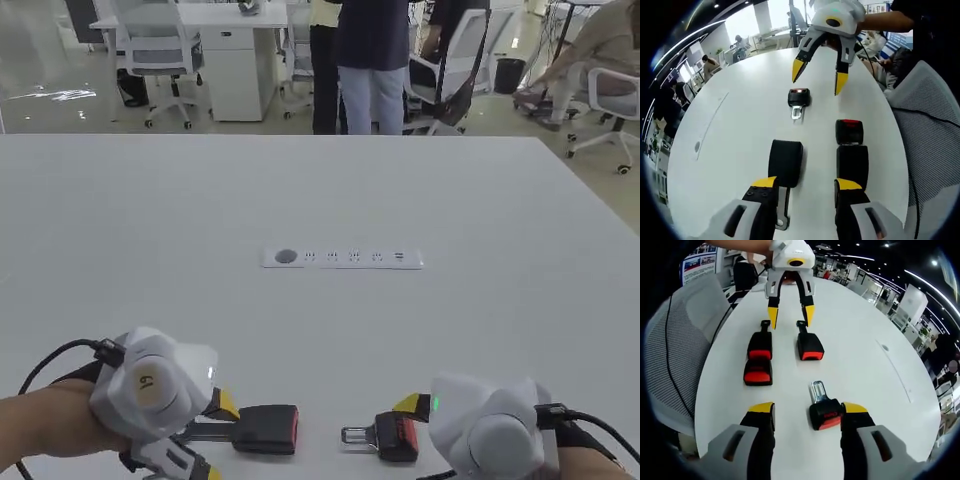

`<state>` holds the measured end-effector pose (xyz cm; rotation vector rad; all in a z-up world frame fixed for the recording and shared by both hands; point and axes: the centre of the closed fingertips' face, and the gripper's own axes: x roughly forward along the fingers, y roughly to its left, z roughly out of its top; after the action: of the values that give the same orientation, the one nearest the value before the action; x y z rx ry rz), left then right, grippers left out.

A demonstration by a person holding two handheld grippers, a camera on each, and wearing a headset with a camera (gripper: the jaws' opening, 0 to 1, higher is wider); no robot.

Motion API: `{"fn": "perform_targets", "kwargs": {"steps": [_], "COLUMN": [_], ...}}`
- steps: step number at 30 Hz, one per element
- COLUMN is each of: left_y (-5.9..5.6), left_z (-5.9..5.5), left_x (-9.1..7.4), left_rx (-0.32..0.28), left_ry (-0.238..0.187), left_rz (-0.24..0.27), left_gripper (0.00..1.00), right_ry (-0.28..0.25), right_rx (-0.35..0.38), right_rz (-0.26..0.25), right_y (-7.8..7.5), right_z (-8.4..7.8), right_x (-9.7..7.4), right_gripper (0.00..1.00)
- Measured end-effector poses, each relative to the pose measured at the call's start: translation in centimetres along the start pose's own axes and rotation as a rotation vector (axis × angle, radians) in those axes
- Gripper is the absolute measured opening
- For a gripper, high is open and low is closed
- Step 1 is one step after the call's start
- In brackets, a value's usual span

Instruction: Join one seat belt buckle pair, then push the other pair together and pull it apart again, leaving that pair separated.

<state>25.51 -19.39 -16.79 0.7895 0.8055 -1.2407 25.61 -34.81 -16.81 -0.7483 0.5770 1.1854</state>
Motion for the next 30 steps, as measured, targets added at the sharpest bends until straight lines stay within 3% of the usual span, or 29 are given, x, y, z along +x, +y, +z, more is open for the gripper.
{"fn": "perform_targets", "kwargs": {"steps": [9,17,26,30], "left_y": [2.2,2.8,3.3,3.2], "left_z": [0.5,1.2,0.1,-0.8], "left_x": [0.8,2.0,3.4,4.2], "left_rx": [0.005,0.022,0.038,0.049], "left_ry": [0.009,0.038,0.098,0.135], "left_rz": [0.004,-0.020,-0.063,-0.089], "left_gripper": [0.46,0.46,0.43,0.41], "right_ry": [0.023,0.042,0.053,0.061], "right_rx": [0.002,0.011,0.005,-0.008], "right_rz": [-0.023,-0.022,0.022,0.045], "right_y": [-1.7,-2.7,-2.9,-3.0], "right_z": [-0.8,-1.7,-2.1,-2.2], "right_x": [0.0,0.6,1.7,2.3], "right_gripper": [0.51,0.50,0.45,0.44]}}
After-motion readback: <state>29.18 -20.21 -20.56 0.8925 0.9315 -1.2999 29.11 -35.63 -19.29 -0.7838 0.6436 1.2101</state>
